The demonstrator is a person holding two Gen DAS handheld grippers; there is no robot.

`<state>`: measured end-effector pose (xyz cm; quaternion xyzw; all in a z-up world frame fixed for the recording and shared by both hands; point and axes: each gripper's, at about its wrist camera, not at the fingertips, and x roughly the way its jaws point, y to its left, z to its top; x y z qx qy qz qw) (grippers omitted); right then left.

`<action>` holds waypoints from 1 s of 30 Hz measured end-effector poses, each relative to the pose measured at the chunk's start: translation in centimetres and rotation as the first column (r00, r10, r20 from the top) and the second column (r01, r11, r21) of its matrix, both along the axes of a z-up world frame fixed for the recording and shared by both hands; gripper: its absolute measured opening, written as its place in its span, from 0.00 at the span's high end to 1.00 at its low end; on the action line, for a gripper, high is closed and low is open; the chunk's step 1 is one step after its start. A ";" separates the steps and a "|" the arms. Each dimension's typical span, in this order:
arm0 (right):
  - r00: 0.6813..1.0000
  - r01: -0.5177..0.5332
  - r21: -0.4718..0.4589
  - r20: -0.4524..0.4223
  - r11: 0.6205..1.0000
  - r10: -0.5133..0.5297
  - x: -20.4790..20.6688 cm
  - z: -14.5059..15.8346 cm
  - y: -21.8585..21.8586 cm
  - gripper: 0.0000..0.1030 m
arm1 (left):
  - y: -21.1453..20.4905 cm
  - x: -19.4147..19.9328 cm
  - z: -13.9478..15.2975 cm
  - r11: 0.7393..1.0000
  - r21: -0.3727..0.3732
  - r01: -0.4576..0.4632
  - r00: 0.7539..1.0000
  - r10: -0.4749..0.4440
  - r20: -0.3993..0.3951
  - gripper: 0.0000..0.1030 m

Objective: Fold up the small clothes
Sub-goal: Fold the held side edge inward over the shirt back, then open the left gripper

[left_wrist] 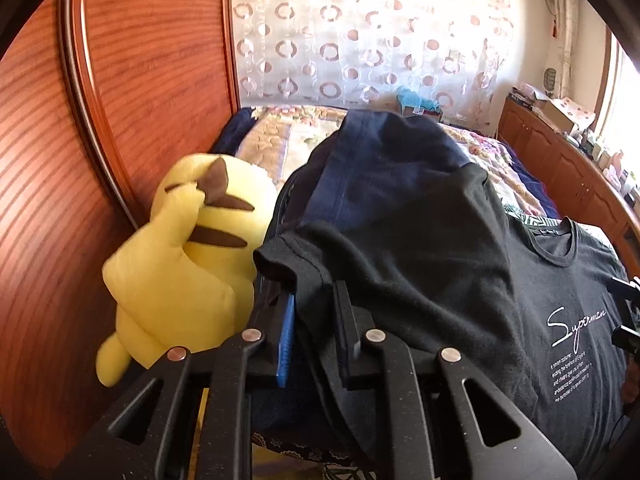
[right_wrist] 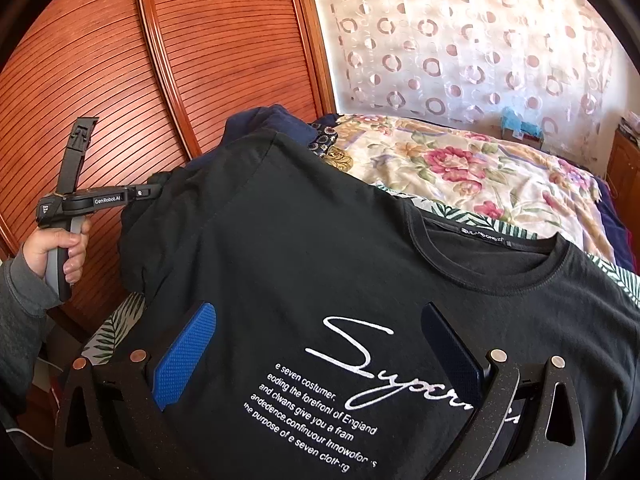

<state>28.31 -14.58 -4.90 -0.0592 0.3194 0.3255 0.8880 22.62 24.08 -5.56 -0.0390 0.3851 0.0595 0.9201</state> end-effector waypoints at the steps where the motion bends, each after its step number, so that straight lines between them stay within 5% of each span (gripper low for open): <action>1: 1.000 0.003 0.001 0.001 1.000 -0.003 -0.1 0.0 0.0 0.01 | 0.0 0.2 0.1 1.000 0.006 0.003 1.000 -0.003 0.000 0.82; 5: 1.000 0.016 0.008 0.001 1.000 -0.016 -0.5 -0.2 -0.2 0.01 | 0.0 1.8 -0.2 1.000 0.021 0.008 0.999 -0.007 -0.047 0.81; 13: 0.999 0.047 0.022 -0.006 0.999 -0.047 -1.3 -0.4 -0.5 0.01 | 0.4 2.8 0.3 0.999 0.051 0.016 1.000 -0.015 -0.014 0.81; 16: 0.999 0.051 0.027 -0.013 0.998 -0.051 -1.2 -0.4 -0.6 0.01 | -0.3 2.6 0.7 0.996 0.087 0.029 1.000 -0.029 0.004 0.95; 21: 0.999 0.053 0.026 -0.015 0.998 -0.052 -1.4 -0.4 -0.4 0.01 | -1.7 1.2 3.0 0.986 0.169 0.003 0.996 -0.019 0.092 0.96; 30: 0.999 0.054 0.036 -0.010 0.998 -0.054 -1.7 -0.2 -1.2 0.01 | -6.3 -0.4 8.2 0.982 0.124 0.140 0.970 -0.162 0.183 0.97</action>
